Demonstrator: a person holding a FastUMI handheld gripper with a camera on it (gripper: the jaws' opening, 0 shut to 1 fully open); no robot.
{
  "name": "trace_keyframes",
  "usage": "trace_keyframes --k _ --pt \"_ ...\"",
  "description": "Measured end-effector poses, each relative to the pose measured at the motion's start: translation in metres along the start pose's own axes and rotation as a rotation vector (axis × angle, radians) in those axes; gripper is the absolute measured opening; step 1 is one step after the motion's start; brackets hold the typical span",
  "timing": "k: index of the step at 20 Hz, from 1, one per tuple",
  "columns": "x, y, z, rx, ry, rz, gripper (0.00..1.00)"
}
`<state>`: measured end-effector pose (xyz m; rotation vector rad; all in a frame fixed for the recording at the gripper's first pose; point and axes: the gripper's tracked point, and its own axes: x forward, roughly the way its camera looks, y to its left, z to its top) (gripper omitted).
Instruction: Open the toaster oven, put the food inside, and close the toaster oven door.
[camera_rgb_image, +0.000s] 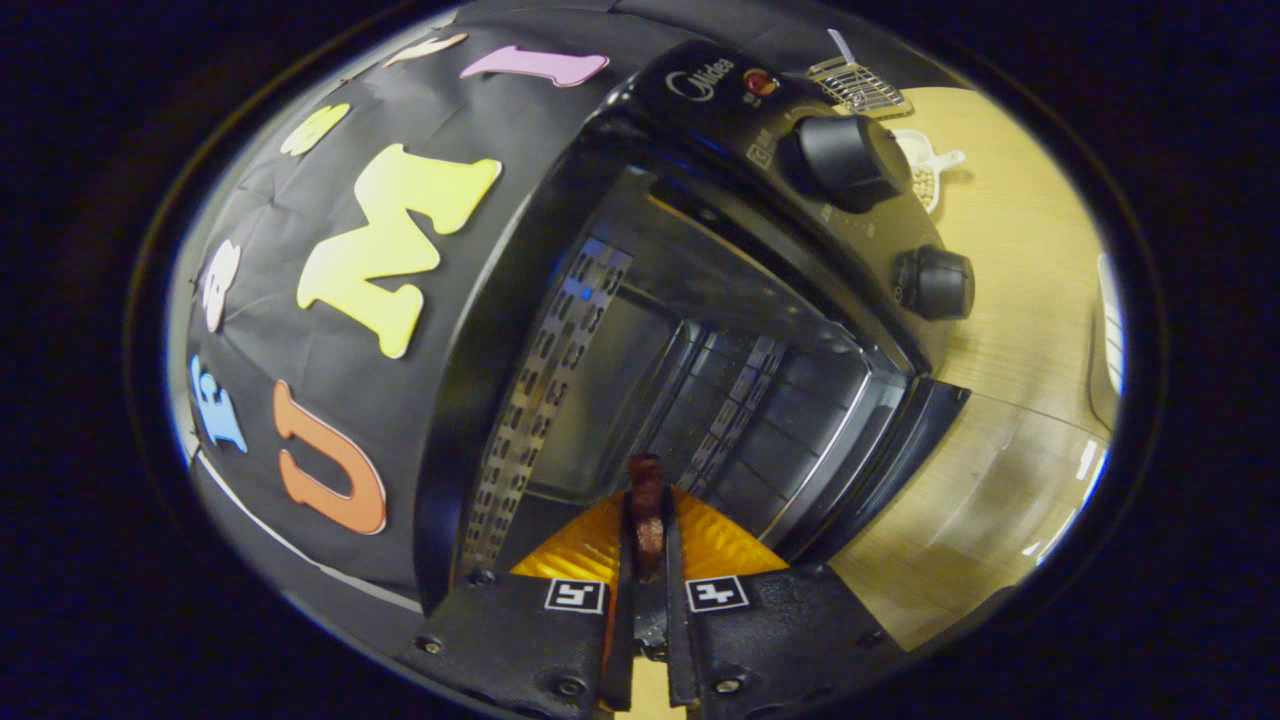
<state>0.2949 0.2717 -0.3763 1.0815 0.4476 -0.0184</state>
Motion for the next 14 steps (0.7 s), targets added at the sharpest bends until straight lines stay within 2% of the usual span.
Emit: trace_keyframes --k 3,4,9,11,12,13,14 --pt "0.000 -0.012 -0.002 -0.129 0.021 -0.060 0.19" --pt "-0.001 -0.013 -0.003 -0.182 0.025 -0.073 0.25" --pt "0.001 -0.020 -0.003 -0.421 0.039 -0.155 0.38" --pt "0.001 -0.029 0.002 -0.550 0.046 -0.196 0.48" --pt "0.000 -0.028 0.003 -0.612 0.037 -0.197 0.62" --pt "-0.006 -0.031 0.009 -0.674 0.026 -0.221 0.65" --pt "-0.010 -0.033 0.009 -0.718 0.029 -0.225 0.75"
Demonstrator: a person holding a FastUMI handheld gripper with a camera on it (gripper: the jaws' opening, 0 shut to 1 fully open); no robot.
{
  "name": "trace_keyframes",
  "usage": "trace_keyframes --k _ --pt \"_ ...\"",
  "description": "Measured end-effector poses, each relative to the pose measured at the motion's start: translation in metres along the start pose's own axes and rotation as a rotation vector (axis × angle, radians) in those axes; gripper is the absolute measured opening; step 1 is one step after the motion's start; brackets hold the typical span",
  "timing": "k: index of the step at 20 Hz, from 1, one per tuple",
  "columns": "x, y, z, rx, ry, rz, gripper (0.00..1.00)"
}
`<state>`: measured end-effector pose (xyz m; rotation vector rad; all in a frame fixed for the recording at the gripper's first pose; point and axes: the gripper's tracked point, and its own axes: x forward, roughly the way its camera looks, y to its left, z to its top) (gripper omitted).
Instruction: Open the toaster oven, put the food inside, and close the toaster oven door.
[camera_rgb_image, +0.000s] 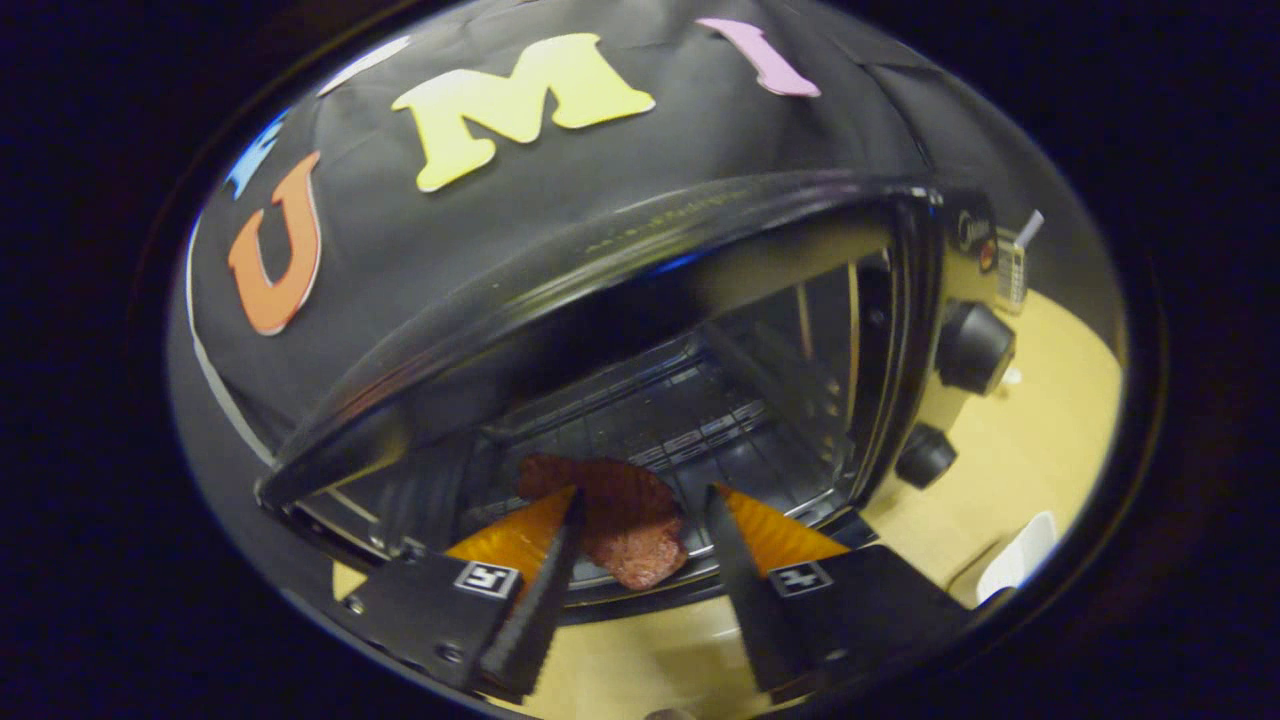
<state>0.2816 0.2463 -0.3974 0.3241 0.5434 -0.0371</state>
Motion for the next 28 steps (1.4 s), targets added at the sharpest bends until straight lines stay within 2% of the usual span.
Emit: trace_keyframes --k 2,12,15,19,23,28 --pt "-0.012 -0.001 -0.002 -0.037 0.004 0.006 0.95" --pt "-0.112 -0.011 0.028 -0.229 0.008 0.032 0.95" --pt "-0.148 -0.017 0.043 -0.323 -0.002 0.034 0.95" --pt "-0.184 -0.026 0.046 -0.370 0.015 0.045 0.95" --pt "-0.216 -0.038 0.022 -0.395 0.063 0.052 0.95" --pt "-0.244 -0.065 -0.049 -0.427 0.178 0.055 0.95"
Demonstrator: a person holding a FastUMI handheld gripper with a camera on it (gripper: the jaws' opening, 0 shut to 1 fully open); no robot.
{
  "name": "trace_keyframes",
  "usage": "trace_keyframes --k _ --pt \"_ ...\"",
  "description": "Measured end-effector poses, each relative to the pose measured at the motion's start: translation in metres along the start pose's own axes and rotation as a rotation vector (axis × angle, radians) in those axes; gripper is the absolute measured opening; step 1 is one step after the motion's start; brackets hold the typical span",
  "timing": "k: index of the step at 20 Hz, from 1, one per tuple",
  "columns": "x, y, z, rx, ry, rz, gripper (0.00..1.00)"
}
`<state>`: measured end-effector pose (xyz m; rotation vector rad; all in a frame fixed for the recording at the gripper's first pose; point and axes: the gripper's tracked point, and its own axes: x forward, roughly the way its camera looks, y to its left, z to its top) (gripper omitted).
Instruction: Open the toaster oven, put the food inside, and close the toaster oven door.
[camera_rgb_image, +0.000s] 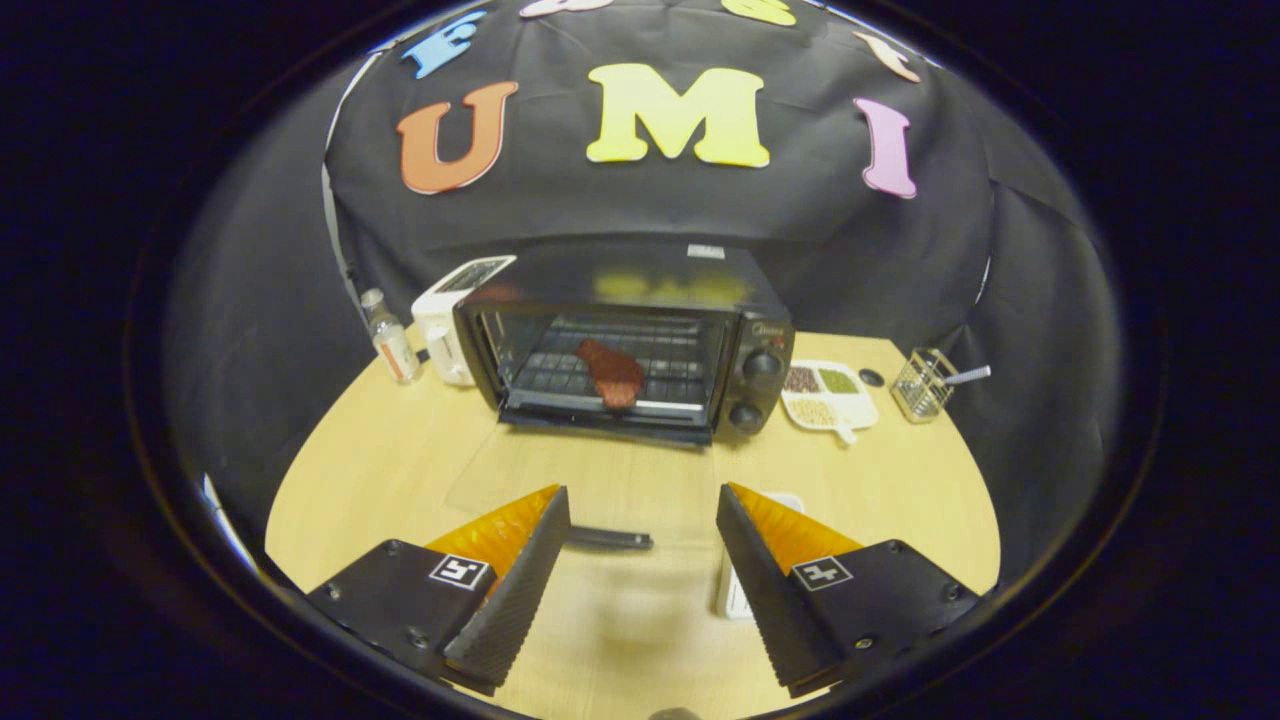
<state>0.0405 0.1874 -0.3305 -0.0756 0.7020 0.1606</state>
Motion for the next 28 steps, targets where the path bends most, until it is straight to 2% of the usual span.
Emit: trace_keyframes --k 4,8,15,21,28 --pt "0.012 0.004 -0.058 0.028 0.106 0.012 0.95" --pt "0.036 0.014 -0.086 0.010 0.170 0.016 0.95" --pt "0.083 0.042 -0.095 -0.031 0.213 0.038 0.95" --pt "0.112 0.039 -0.095 -0.037 0.235 0.009 0.95" --pt "0.107 0.038 -0.073 -0.035 0.213 0.010 0.95"
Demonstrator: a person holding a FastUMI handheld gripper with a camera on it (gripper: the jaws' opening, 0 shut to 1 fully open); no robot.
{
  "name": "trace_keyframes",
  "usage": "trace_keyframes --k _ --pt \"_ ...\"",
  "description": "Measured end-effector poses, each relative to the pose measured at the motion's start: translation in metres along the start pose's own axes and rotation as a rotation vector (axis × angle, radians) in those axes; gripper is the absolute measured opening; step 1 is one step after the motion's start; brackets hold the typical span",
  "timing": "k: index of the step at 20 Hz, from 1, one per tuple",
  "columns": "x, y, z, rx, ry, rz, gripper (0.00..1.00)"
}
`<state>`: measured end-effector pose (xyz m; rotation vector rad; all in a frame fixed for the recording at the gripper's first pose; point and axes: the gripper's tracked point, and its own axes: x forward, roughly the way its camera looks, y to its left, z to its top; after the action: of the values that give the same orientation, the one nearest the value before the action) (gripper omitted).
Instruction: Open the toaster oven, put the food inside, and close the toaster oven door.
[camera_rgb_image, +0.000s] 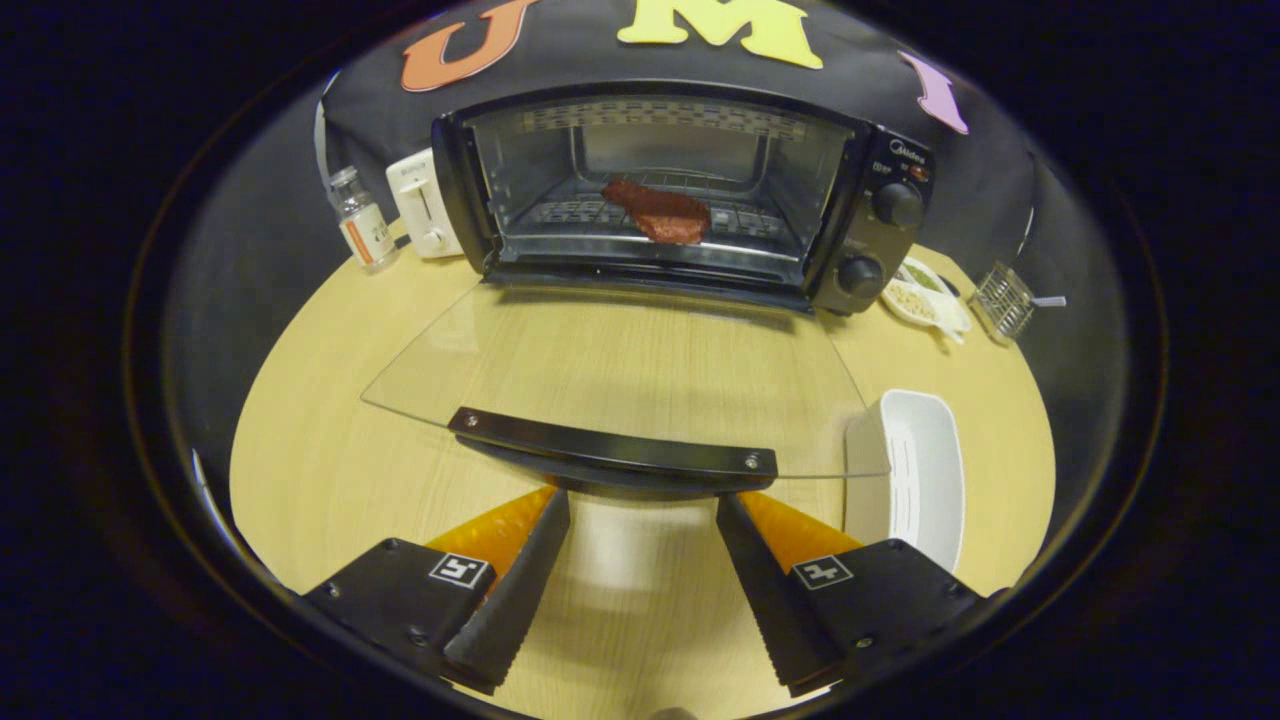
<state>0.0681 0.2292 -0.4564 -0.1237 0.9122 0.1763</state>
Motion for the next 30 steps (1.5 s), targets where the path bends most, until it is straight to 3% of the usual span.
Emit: trace_keyframes --k 9,18,22,30 --pt "-0.039 -0.009 0.076 -0.010 -0.109 -0.005 0.95" --pt "-0.039 -0.008 0.145 0.026 -0.208 0.002 0.95" --pt "-0.049 -0.015 0.150 0.031 -0.235 0.005 0.95" --pt "-0.073 -0.056 0.118 0.078 -0.234 -0.027 0.95"
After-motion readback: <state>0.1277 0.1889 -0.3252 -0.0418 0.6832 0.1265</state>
